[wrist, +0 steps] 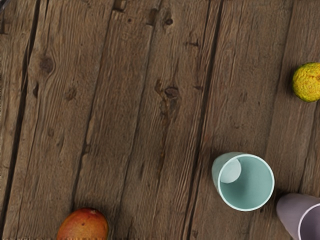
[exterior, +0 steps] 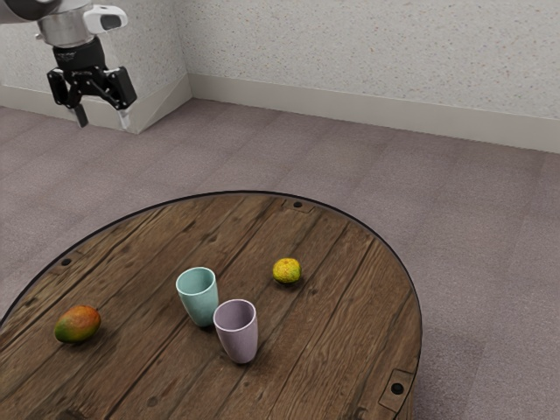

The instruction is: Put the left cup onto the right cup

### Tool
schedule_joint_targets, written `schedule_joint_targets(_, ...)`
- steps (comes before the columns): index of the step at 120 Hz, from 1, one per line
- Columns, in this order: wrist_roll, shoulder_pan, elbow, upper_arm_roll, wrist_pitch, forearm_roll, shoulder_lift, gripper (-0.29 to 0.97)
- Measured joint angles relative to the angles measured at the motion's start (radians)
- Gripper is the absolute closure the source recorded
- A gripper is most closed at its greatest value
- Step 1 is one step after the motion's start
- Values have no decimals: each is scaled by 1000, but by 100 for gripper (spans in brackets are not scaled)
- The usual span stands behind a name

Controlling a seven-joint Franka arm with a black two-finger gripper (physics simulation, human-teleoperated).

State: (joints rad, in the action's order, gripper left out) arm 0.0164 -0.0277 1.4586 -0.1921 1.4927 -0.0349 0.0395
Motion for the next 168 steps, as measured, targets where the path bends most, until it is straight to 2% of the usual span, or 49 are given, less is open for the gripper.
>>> schedule_joint_targets(19,12,47,13,-10,-2,8,-8,2)
schedule_joint_targets(37,27,107,105,-32,37,19,-3,2)
schedule_joint_targets(60,42,82,198,-22,136,22,44,2)
schedule_joint_targets(86,55,98,213,-20,200,23,110,2)
schedule_joint_targets(120,67,117,347,48,294,23,60,2)
schedule_joint_targets(146,72,116,563,79,404,36,-40,2)
schedule_joint_targets(168,55,125,598,80,467,38,-22,2)
